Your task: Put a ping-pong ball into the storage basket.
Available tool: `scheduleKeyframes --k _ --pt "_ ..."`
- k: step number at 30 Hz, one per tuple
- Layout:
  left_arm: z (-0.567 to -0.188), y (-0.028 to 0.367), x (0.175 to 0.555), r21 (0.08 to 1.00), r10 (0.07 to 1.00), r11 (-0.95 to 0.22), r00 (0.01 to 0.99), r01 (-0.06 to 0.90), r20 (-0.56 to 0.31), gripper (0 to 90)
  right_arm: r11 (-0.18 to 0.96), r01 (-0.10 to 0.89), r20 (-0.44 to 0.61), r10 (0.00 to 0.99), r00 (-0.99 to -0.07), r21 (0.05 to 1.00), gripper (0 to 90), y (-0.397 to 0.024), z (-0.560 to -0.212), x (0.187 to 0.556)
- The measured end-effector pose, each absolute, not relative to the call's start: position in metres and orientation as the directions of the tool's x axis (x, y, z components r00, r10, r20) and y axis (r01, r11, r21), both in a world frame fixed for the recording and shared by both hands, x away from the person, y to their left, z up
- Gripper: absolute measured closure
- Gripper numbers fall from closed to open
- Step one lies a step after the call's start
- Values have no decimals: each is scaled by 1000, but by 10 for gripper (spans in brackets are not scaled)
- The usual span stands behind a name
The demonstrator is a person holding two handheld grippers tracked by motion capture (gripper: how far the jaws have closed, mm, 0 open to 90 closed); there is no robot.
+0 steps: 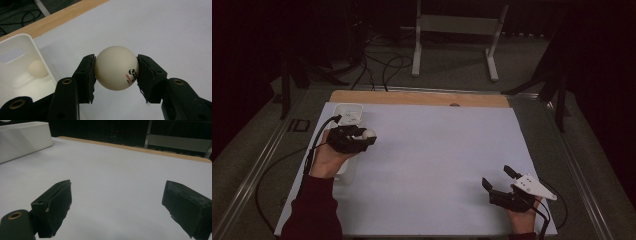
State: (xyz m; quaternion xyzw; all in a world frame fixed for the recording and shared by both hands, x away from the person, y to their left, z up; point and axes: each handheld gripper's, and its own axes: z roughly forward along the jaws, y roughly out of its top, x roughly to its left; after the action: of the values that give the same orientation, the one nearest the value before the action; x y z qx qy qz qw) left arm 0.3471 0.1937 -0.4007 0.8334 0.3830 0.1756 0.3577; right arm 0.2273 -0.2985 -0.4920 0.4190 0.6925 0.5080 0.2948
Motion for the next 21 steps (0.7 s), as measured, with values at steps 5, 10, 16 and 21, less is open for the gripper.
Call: scheduleKeyframes --k 5,10,16,21 --pt "-404 196 347 722 774 -457 632 520 34 515 134 281 17 880 -475 950 88 -298 -492 227" --pt "-407 203 346 727 778 -445 627 523 25 514 132 281 18 880 -474 951 88 -299 -492 227" --pt "-410 213 344 733 795 -422 607 533 16 515 133 281 17 880 -475 950 88 -298 -492 227" --pt "-414 221 343 736 806 -406 592 542 8 514 133 281 17 880 -475 950 88 -298 -492 227"
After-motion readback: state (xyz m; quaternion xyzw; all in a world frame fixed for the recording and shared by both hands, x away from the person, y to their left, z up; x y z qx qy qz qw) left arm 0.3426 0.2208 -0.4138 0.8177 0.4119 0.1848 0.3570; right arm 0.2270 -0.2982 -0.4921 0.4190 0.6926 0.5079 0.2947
